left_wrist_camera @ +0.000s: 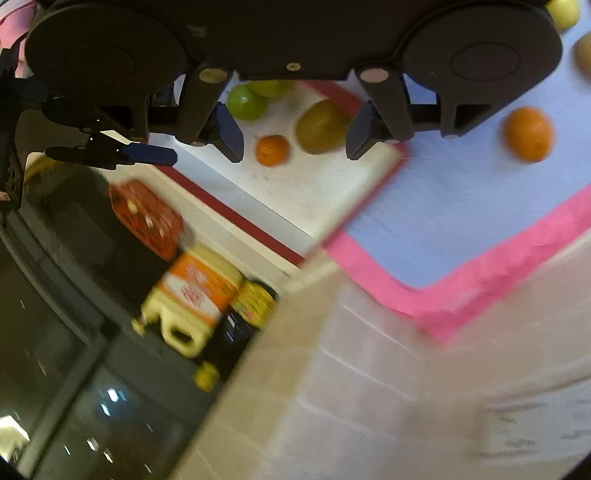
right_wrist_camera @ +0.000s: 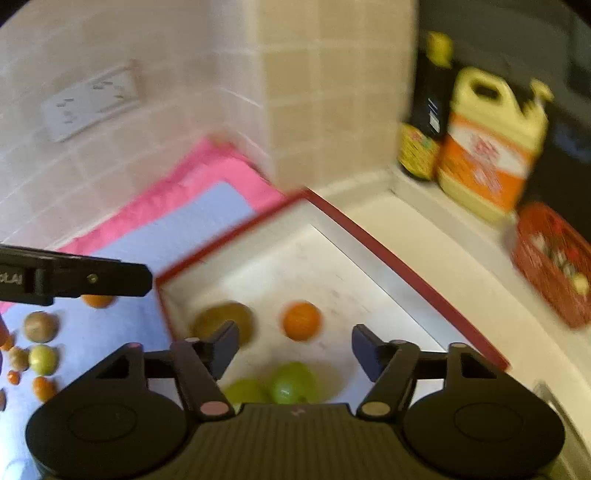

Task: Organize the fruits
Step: 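Move both tools back over the remaining fruit on the mat, then grasp a small tangerine with the left tool while the right tool grasps a yellow-green apple, then carry the tangerine and apple into the box and open both tools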

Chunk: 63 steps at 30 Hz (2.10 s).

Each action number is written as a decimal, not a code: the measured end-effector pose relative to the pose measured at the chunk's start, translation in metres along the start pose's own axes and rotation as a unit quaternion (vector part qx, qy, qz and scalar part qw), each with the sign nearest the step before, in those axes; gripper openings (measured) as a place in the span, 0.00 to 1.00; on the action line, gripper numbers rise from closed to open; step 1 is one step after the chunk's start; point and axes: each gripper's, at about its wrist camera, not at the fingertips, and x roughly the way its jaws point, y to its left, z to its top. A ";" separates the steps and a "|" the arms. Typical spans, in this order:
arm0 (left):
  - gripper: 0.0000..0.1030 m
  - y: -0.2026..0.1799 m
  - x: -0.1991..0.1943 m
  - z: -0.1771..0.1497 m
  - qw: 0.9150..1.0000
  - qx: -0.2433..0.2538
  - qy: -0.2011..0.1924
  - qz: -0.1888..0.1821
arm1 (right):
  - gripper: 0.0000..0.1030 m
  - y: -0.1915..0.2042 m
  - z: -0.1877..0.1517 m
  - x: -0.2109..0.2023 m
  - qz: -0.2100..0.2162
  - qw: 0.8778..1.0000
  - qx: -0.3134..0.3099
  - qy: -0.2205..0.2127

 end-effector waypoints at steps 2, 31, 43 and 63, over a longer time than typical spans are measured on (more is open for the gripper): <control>0.72 0.016 -0.028 -0.009 0.999 -0.025 -0.027 0.017 | 0.76 0.022 0.008 -0.002 0.017 1.000 -0.021 -0.010; 0.76 0.193 -0.144 -0.170 0.963 -0.108 -0.018 0.246 | 0.78 0.302 -0.028 0.123 0.231 0.938 -0.201 0.160; 0.42 0.203 -0.097 -0.175 0.955 -0.070 0.056 0.281 | 0.78 0.307 -0.034 0.154 0.230 0.937 -0.180 0.192; 0.24 0.193 -0.113 -0.164 0.950 -0.072 0.006 0.304 | 0.49 0.308 -0.033 0.141 0.256 0.936 -0.174 0.166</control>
